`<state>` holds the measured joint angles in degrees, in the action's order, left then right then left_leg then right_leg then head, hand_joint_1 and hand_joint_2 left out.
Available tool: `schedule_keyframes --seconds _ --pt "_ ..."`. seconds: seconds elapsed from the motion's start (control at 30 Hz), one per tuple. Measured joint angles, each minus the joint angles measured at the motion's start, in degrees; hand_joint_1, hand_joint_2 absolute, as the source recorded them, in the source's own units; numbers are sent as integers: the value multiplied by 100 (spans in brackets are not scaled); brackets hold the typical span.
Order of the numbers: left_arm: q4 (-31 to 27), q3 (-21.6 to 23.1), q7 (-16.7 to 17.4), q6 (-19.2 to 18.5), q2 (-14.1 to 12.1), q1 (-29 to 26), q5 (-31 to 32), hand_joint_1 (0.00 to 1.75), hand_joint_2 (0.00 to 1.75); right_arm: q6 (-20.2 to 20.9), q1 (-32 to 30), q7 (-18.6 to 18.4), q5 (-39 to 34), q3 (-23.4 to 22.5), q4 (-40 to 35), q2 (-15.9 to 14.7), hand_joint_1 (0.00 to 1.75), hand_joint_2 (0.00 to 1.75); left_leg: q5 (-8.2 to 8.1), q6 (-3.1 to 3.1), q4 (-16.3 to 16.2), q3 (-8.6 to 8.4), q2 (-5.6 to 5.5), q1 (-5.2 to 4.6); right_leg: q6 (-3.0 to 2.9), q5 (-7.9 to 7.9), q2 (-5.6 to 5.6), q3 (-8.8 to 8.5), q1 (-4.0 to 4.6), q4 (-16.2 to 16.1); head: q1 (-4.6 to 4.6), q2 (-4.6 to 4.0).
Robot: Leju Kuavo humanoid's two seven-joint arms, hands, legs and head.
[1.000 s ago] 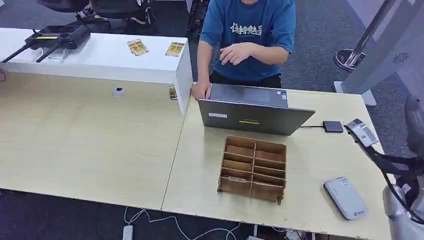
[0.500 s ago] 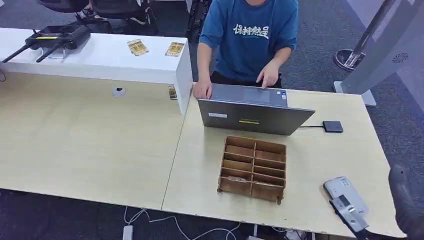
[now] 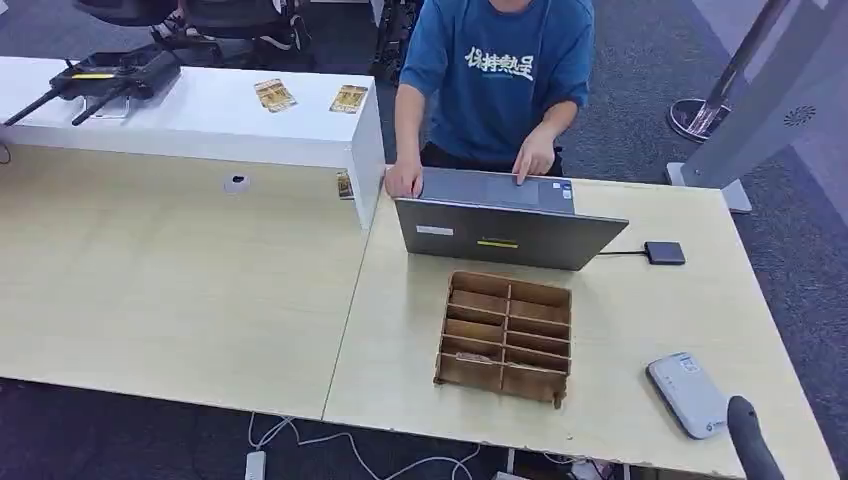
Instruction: Pass the card to the sensor for recognition and then transmit it.
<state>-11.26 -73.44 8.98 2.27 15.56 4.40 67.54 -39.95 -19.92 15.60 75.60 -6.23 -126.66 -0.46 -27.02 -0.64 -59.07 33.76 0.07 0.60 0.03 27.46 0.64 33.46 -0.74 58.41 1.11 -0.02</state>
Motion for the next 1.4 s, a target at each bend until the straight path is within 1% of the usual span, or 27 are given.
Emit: schedule_keyframes --seconds 0.13,0.23,0.3,0.37,0.43,0.57,0.7,0.77,0.8,0.9,0.93,0.97,1.0,1.07,1.13,1.27,1.3,1.4 --pt "0 -11 0 0 0 0 0 0 0 0 -86 20 -7 -70 -46 206 0 175 0 0 0 1 0 -1 0 0 0 -1 0 0 0 0" --pt "0 -35 0 0 0 1 0 0 0 0 -118 20 -11 -105 -66 287 0 175 0 0 0 0 0 -1 1 0 0 -2 -1 -1 0 0" --pt "0 -55 0 2 0 1 -18 0 0 2 -135 183 -85 -112 -74 356 0 175 0 1 -1 0 0 -2 1 -1 0 -1 -1 -1 -2 0" --pt "0 -59 0 7 2 2 -52 0 0 2 -205 467 -205 -138 -70 455 0 175 0 0 -1 0 -1 -1 0 0 2 -2 -1 -1 -2 0" --pt "0 -63 44 11 2 3 -90 0 0 2 -283 665 -236 -149 -31 569 0 175 0 0 0 0 0 -1 0 0 0 -1 -1 -1 0 0" --pt "0 -79 94 13 9 12 -138 0 0 4 -461 844 -262 -136 87 739 0 175 -4 -6 0 0 -1 1 -4 3 1 -1 0 0 0 0" --pt "0 -90 101 22 11 16 -146 0 0 4 -574 1226 -529 -120 161 938 0 175 -4 -6 0 -1 0 1 -6 4 -1 0 1 1 0 0" --pt "0 -94 101 24 15 15 -149 0 0 4 -635 1334 -584 -94 216 999 0 175 -4 -6 1 0 0 2 -6 4 0 -2 2 1 0 0" --pt "0 -94 101 24 15 15 -149 0 0 4 -662 1292 -537 -59 262 1006 0 175 -4 -6 1 0 0 2 -6 4 -1 -3 2 1 0 0" --pt "0 -94 105 33 17 20 -142 0 0 4 -704 908 -332 138 418 990 0 175 -4 -6 1 0 0 2 -6 4 -2 -4 2 1 0 0" --pt "0 -96 109 31 17 20 -129 0 0 7 -704 564 -184 281 515 915 0 175 -4 -6 1 0 0 2 -6 4 -2 -5 2 1 0 0" --pt "0 -96 114 31 17 21 -118 0 0 7 -696 301 -89 413 590 820 0 175 -4 -6 1 0 0 2 -6 4 -1 -5 1 0 0 0" --pt "0 -96 114 28 15 22 -111 0 0 7 -671 89 -24 558 682 715 0 175 -4 -6 1 0 0 2 -6 4 -2 -6 2 0 0 0" --pt "0 -96 116 22 15 30 -101 0 0 6 -566 -531 140 928 924 460 0 175 -4 -6 1 0 0 1 -6 4 -2 -7 1 0 0 0" --pt "0 -96 122 20 13 40 -92 0 0 6 -428 -1072 192 1330 1140 159 0 175 -4 -6 0 -1 1 1 -6 3 -1 -6 1 0 -2 0" --pt "0 -96 138 18 0 52 24 0 0 9 -55 -1961 172 2136 1633 -409 0 175 -3 -6 0 -4 3 1 -5 1 -5 -7 1 0 2 0" --pt "0 -96 150 18 0 63 35 0 0 7 48 -2121 108 2347 1790 -559 0 175 -3 -6 0 -5 2 1 -5 2 -3 -7 1 0 -2 0" --pt "0 -96 168 15 -4 67 55 0 0 7 207 -2212 52 2682 2015 -793 0 175 -3 -7 0 -3 -1 2 -5 2 1 -7 2 0 0 0"
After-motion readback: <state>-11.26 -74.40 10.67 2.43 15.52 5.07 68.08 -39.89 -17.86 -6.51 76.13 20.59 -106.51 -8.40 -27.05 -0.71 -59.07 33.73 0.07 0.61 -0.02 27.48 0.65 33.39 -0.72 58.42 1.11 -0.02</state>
